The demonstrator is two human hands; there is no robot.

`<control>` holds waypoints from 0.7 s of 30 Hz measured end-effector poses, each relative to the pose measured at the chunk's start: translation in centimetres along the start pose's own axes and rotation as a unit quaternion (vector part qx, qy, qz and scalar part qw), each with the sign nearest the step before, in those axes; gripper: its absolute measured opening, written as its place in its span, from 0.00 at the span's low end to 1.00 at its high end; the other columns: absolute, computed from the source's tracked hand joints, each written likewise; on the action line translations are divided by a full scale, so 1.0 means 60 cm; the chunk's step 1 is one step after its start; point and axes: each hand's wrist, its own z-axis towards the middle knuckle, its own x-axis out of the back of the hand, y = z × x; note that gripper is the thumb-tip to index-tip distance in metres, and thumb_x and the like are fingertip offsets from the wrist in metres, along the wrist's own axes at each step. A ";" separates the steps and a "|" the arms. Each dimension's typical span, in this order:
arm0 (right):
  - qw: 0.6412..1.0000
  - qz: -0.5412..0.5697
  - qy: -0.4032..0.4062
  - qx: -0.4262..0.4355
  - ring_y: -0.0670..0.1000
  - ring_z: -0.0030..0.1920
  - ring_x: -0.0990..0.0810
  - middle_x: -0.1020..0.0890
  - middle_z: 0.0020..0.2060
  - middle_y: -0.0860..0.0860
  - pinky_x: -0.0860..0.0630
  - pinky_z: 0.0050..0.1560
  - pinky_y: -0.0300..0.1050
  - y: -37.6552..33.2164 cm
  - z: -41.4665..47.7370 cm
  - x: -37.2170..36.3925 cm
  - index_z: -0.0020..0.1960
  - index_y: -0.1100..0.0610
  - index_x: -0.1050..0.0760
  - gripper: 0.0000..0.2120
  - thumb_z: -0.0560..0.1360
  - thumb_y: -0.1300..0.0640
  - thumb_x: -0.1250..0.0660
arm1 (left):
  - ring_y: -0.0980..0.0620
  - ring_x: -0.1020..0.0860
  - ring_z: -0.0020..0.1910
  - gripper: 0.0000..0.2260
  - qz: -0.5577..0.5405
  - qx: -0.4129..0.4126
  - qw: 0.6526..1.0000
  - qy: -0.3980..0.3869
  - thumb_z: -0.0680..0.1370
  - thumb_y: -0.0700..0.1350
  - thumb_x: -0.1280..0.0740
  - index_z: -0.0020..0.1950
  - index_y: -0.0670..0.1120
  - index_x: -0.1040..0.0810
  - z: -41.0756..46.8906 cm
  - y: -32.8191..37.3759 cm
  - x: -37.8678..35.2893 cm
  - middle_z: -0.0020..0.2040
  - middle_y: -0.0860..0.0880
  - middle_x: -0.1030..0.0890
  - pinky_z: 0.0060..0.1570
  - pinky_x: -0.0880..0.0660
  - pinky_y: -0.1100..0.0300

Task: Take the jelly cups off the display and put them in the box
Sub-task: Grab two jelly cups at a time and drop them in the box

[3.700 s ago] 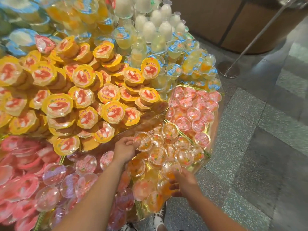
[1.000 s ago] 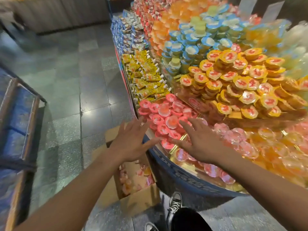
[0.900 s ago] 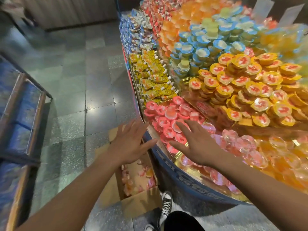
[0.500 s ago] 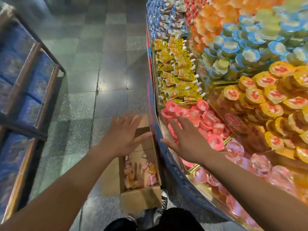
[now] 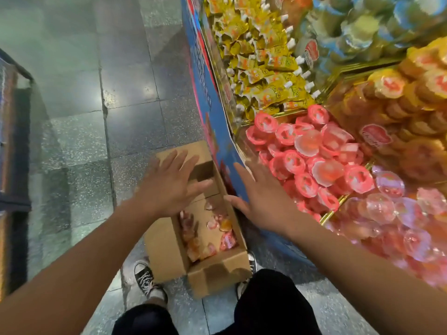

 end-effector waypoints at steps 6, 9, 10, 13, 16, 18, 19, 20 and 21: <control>0.999 -0.001 0.010 -0.047 0.61 0.78 0.45 0.42 0.79 0.58 0.40 0.75 0.61 -0.014 0.077 -0.153 0.82 0.55 0.49 0.42 0.77 0.29 0.50 | 0.45 0.53 0.81 0.55 0.022 -0.070 0.997 -0.007 0.62 0.78 0.77 0.82 0.52 0.51 0.083 -0.096 -0.139 0.82 0.47 0.50 0.78 0.54 0.41; 0.998 -0.003 -0.014 -0.056 0.59 0.79 0.46 0.43 0.79 0.56 0.40 0.76 0.58 0.003 0.115 -0.253 0.82 0.52 0.51 0.41 0.78 0.32 0.45 | 0.45 0.53 0.81 0.55 0.015 -0.082 0.997 -0.001 0.62 0.78 0.77 0.82 0.52 0.51 0.139 -0.136 -0.230 0.82 0.47 0.50 0.77 0.53 0.41; 0.998 -0.005 -0.016 -0.058 0.59 0.79 0.46 0.43 0.79 0.55 0.40 0.76 0.57 0.013 0.126 -0.289 0.82 0.52 0.51 0.40 0.79 0.34 0.43 | 0.45 0.53 0.81 0.55 0.013 -0.084 0.996 -0.001 0.62 0.78 0.77 0.82 0.52 0.51 0.158 -0.148 -0.263 0.82 0.47 0.50 0.77 0.53 0.41; 0.998 -0.007 -0.022 -0.064 0.59 0.78 0.43 0.41 0.79 0.56 0.38 0.75 0.57 0.047 0.159 -0.398 0.82 0.53 0.49 0.39 0.79 0.35 0.40 | 0.45 0.52 0.81 0.52 0.023 -0.097 0.995 -0.008 0.65 0.77 0.72 0.82 0.51 0.50 0.210 -0.175 -0.365 0.82 0.46 0.49 0.77 0.53 0.43; 0.998 -0.010 -0.021 -0.057 0.59 0.76 0.38 0.36 0.76 0.56 0.33 0.71 0.60 0.087 0.197 -0.504 0.81 0.55 0.44 0.39 0.78 0.35 0.39 | 0.45 0.52 0.81 0.48 0.022 -0.101 0.995 -0.013 0.67 0.75 0.69 0.82 0.52 0.51 0.266 -0.191 -0.469 0.82 0.45 0.49 0.78 0.52 0.42; 0.999 -0.009 -0.021 -0.045 0.60 0.73 0.35 0.33 0.75 0.56 0.30 0.68 0.61 0.111 0.221 -0.569 0.79 0.56 0.42 0.38 0.78 0.36 0.37 | 0.44 0.51 0.81 0.48 0.026 -0.107 0.994 -0.023 0.69 0.76 0.67 0.82 0.51 0.50 0.298 -0.198 -0.531 0.82 0.45 0.47 0.77 0.51 0.40; 0.999 -0.006 -0.021 -0.043 0.60 0.73 0.33 0.33 0.74 0.56 0.29 0.68 0.61 0.121 0.233 -0.598 0.79 0.56 0.41 0.37 0.78 0.36 0.36 | 0.43 0.51 0.81 0.47 0.030 -0.112 0.993 -0.023 0.70 0.76 0.66 0.82 0.51 0.49 0.313 -0.201 -0.560 0.82 0.44 0.47 0.77 0.51 0.40; 0.999 -0.003 -0.020 -0.039 0.59 0.72 0.33 0.32 0.74 0.56 0.29 0.68 0.60 0.131 0.246 -0.626 0.79 0.56 0.41 0.37 0.78 0.37 0.36 | 0.43 0.50 0.81 0.46 0.034 -0.116 0.992 -0.021 0.71 0.76 0.65 0.82 0.51 0.49 0.329 -0.204 -0.588 0.82 0.44 0.46 0.77 0.51 0.40; 0.999 -0.002 -0.020 -0.033 0.58 0.72 0.33 0.32 0.74 0.55 0.30 0.69 0.59 0.139 0.258 -0.652 0.79 0.55 0.42 0.37 0.79 0.37 0.36 | 0.43 0.51 0.81 0.44 0.035 -0.120 0.992 -0.022 0.73 0.76 0.63 0.82 0.51 0.50 0.346 -0.208 -0.613 0.82 0.44 0.47 0.77 0.51 0.40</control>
